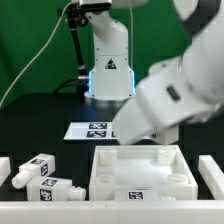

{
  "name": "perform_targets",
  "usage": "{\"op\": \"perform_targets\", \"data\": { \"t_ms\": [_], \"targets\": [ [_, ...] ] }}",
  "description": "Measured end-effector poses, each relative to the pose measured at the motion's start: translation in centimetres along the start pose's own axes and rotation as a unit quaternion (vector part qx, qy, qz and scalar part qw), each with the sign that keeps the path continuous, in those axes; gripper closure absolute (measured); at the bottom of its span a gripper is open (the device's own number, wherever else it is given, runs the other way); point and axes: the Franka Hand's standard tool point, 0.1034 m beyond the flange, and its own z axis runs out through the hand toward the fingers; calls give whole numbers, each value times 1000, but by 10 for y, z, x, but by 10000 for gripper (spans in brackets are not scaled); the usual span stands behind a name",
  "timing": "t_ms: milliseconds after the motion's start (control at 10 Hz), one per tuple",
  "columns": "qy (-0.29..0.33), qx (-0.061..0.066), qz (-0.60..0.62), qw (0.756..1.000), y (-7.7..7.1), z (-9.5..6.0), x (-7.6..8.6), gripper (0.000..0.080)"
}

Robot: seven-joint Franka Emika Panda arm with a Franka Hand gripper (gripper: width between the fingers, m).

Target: Assemble one leg

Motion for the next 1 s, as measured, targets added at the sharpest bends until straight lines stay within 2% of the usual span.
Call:
{"op": "perform_targets", "data": {
  "t_ms": [100, 200, 400, 500, 600, 700, 800, 900, 1000],
  "targets": [
    [52, -8, 1, 999, 6, -2, 7, 524],
    [69, -13, 2, 998, 7, 2, 1, 524],
    [158, -25, 9, 987, 16, -9, 11, 524],
    [190, -26, 16, 981, 18, -9, 8, 524],
    [201, 11, 65, 977, 10, -9, 0, 524],
    [230, 39, 91, 968, 8, -15, 3, 524],
    [277, 29, 99, 955, 11, -23, 8, 524],
    [314, 6, 88, 945, 11, -27, 8, 524],
    [363, -22, 80, 928, 18, -28, 6, 524]
  ]
}}
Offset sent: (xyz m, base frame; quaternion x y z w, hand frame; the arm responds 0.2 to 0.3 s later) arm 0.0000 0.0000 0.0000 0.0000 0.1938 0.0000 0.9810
